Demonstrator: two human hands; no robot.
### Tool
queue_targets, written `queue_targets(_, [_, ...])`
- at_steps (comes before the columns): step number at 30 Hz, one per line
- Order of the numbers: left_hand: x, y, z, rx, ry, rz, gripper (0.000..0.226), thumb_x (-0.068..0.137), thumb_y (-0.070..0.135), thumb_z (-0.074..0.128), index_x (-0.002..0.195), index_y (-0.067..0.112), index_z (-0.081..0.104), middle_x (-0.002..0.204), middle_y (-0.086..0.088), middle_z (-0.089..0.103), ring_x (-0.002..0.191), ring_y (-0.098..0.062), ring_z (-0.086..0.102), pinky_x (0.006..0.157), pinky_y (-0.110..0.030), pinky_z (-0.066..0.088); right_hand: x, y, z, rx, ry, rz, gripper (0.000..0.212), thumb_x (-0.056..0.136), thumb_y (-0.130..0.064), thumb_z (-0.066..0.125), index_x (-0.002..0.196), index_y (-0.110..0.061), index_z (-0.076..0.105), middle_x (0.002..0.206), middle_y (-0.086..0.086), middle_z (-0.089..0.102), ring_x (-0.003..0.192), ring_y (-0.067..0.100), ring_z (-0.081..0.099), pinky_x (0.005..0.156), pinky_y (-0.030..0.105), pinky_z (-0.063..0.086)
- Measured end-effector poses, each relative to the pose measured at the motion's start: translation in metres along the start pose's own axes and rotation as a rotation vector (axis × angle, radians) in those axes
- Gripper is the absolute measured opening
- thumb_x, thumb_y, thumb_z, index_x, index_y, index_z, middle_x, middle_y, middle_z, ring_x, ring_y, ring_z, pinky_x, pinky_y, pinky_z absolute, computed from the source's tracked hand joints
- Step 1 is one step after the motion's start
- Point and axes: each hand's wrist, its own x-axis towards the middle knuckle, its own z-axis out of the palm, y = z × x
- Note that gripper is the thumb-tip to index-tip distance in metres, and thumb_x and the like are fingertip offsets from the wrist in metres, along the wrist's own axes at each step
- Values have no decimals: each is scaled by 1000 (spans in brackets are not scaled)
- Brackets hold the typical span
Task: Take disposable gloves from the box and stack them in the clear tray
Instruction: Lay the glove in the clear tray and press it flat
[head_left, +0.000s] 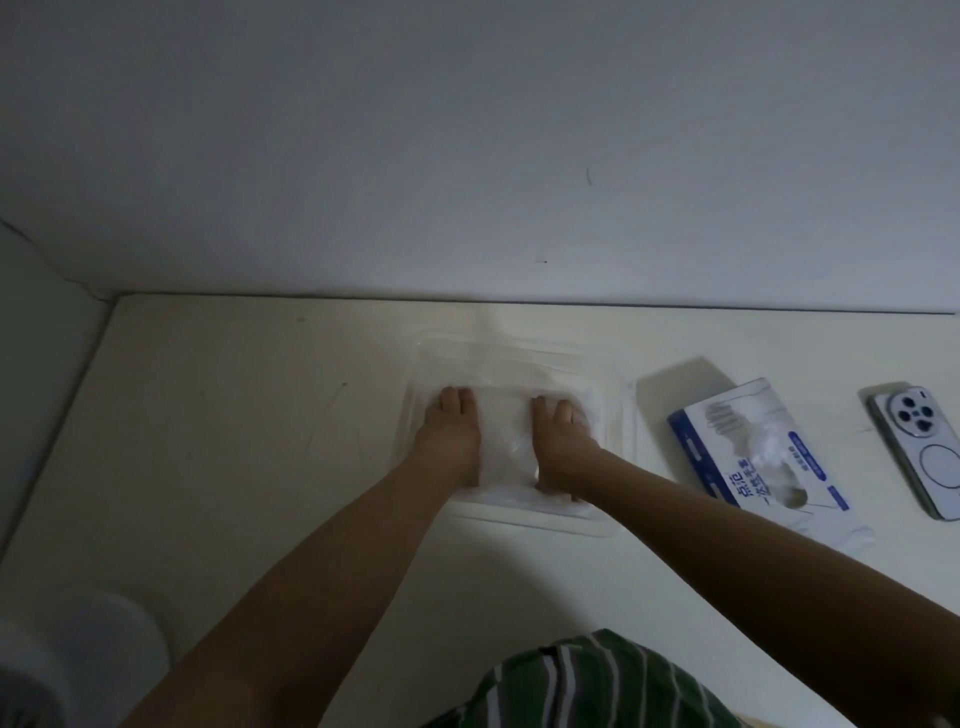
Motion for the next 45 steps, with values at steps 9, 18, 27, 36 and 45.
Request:
queue_targets(9, [-27, 27, -43, -215, 609, 20, 25, 98, 31, 44, 100, 13, 61, 93, -4, 63, 81, -23, 62, 72, -35, 52, -39, 18, -66, 178, 535, -255, 31, 93, -38, 60, 114, -16, 62, 112, 2, 51, 81, 17, 59, 67, 25, 49])
queue_targets(18, [-42, 162, -57, -393, 644, 404, 18, 98, 31, 46, 95, 17, 57, 79, -1, 65, 69, -22, 58, 61, -34, 49, -75, 171, -57, 410, 646, 60, 14, 90, -23, 61, 101, -16, 66, 99, 4, 63, 84, 16, 59, 72, 31, 49])
queue_targets(27, [-30, 237, -28, -227, 217, 478, 36, 94, 29, 56, 125, 13, 47, 124, -10, 54, 103, -30, 59, 80, -36, 46, -85, 237, -6, 521, 474, 174, 23, 86, -33, 68, 85, -16, 52, 83, -2, 59, 62, 7, 59, 51, 19, 48])
queue_targets(36, [-11, 246, -14, -238, 145, 415, 59, 92, 42, 59, 134, 8, 37, 137, -11, 40, 112, -30, 54, 85, -39, 45, -94, 258, -20, 1228, 604, 16, 10, 93, -16, 57, 88, -8, 60, 81, 6, 62, 75, 18, 57, 69, 33, 49])
queue_targets(45, [-13, 254, -25, -747, 89, 612, 107, 63, 48, 86, 141, 32, 13, 132, 11, 18, 122, -15, 39, 103, -31, 41, -99, 267, -29, 1412, 488, 11, 21, 98, -19, 52, 111, -5, 60, 97, 10, 64, 85, 22, 62, 71, 30, 53])
